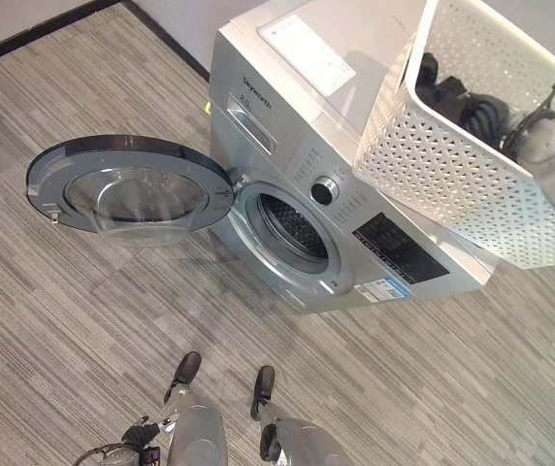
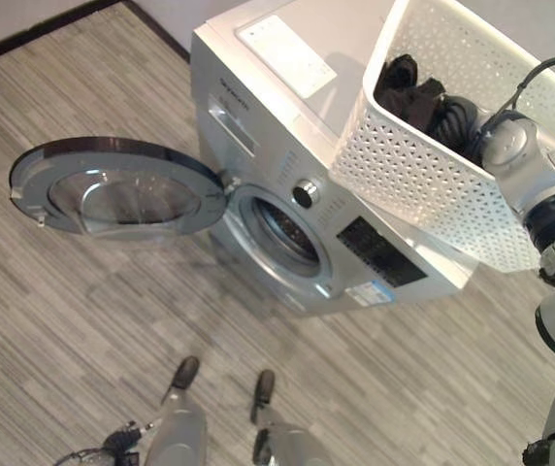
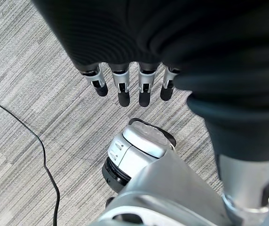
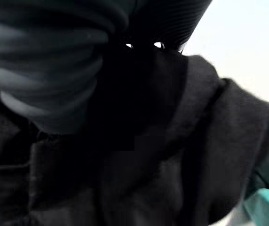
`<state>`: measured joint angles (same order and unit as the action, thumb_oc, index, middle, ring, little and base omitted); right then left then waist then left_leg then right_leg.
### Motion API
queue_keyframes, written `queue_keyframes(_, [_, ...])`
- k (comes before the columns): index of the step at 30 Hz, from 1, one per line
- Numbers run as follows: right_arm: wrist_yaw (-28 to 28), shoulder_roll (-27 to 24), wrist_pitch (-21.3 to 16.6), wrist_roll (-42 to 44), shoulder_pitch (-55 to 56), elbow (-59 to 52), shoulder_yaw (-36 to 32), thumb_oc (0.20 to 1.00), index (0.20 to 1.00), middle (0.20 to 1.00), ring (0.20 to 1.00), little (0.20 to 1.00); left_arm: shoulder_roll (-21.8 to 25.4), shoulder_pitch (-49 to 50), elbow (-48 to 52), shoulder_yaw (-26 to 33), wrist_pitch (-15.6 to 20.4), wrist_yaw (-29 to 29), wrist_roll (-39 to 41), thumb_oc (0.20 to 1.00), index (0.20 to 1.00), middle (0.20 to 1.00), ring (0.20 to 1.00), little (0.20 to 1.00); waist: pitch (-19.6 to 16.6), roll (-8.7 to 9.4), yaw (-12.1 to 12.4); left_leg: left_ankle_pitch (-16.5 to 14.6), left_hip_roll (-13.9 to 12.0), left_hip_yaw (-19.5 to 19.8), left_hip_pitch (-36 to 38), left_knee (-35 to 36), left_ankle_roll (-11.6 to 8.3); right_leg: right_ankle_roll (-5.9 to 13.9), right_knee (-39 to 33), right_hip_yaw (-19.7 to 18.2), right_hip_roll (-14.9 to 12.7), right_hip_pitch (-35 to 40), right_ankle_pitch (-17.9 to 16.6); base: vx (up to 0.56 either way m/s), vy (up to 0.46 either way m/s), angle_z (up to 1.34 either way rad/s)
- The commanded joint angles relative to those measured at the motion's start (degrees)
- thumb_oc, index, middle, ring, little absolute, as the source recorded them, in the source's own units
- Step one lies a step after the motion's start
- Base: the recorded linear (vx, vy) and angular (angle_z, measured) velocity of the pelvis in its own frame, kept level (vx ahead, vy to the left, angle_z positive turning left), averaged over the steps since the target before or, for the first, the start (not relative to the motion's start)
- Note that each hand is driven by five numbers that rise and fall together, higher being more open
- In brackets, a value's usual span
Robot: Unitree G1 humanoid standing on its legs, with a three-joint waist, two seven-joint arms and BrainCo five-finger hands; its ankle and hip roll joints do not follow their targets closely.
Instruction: Grab the laundry basket,head to the washer,open it,put in the laundry and shut it.
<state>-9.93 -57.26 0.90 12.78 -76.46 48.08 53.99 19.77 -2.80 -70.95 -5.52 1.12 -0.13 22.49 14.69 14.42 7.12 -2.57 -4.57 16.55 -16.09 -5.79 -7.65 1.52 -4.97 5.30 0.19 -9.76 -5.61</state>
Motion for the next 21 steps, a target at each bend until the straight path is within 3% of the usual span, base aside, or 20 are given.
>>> queue_keyframes(1, [6.4, 0.05, -1.98, 6.58, -2.38, 1.66, -3.09, 0.2, 0.2, 0.2, 0.2, 0.2, 0.29, -0.69, -2.91, -1.87, 0.37, 1.39, 0.05, 1.0, 1.0, 1.0, 1.0, 1.0, 0.1, -0.97, 1.03, 0.27, -5.7, -4.37, 9.43, 6.09, 0.91, 4.4, 3.16, -0.35, -2.41, -1.93, 4.33, 0.0, 0.0, 0.0])
queue_keyframes(12, [17.21, -2.59, -7.5, 20.65, -8.65, 2.81, -16.25, 0.2, 0.2, 0.2, 0.2, 0.2, 1.4, -0.65, -5.24, -1.89, 0.12, 2.55, -2.21, 1.0, 1.0, 1.0, 1.0, 1.0, -5.56, -0.06, -1.37, -1.9, -6.51, -5.64, 14.14, 6.92, 1.2, 4.36, 3.76, -0.98, -2.18, 1.09, 5.32, 0.04, 0.001, 0.0])
queue_keyframes(16, [26.03, -4.45, -10.59, 18.31, -6.31, -1.87, -25.08, 0.2, 0.2, 0.2, 0.2, 0.2, 0.71, -0.44, -5.6, -1.7, -0.29, 4.05, -3.41, 1.0, 1.0, 1.0, 1.0, 1.0, -7.81, -0.65, -2.29, -2.85, -6.51, -5.88, 16.02, 7.37, 1.6, 4.38, 3.88, -1.31, -2.18, 2.25, 5.57, 0.06, 0.033, -0.09])
queue_keyframes(20, [30.88, -5.7, -11.16, 14.15, -1.6, -6.36, -31.24, 0.2, 0.2, 0.2, 0.2, 0.2, 0.12, -0.02, -5.66, -1.4, -0.49, 5.01, -4.77, 1.0, 1.0, 1.0, 1.0, 1.0, -9.0, -1.37, -2.97, -3.7, -6.32, -6.31, 16.96, 7.33, 1.99, 4.6, 3.71, -1.77, -2.29, 2.9, 5.42, 0.05, 0.049, -0.04])
queue_keyframes(21, [32.48, -5.96, -11.47, 12.48, 2.74, -9.88, -35.53, 0.2, 0.2, 0.2, 0.2, 0.2, -0.23, 0.26, -5.81, -1.42, -0.73, 5.06, -5.74, 1.0, 1.0, 1.0, 1.0, 1.0, -9.47, -1.57, -3.26, -4.13, -6.17, -6.88, 17.58, 7.29, 2.22, 4.79, 3.53, -2.2, -2.32, 3.16, 5.18, 0.02, 0.057, -0.04])
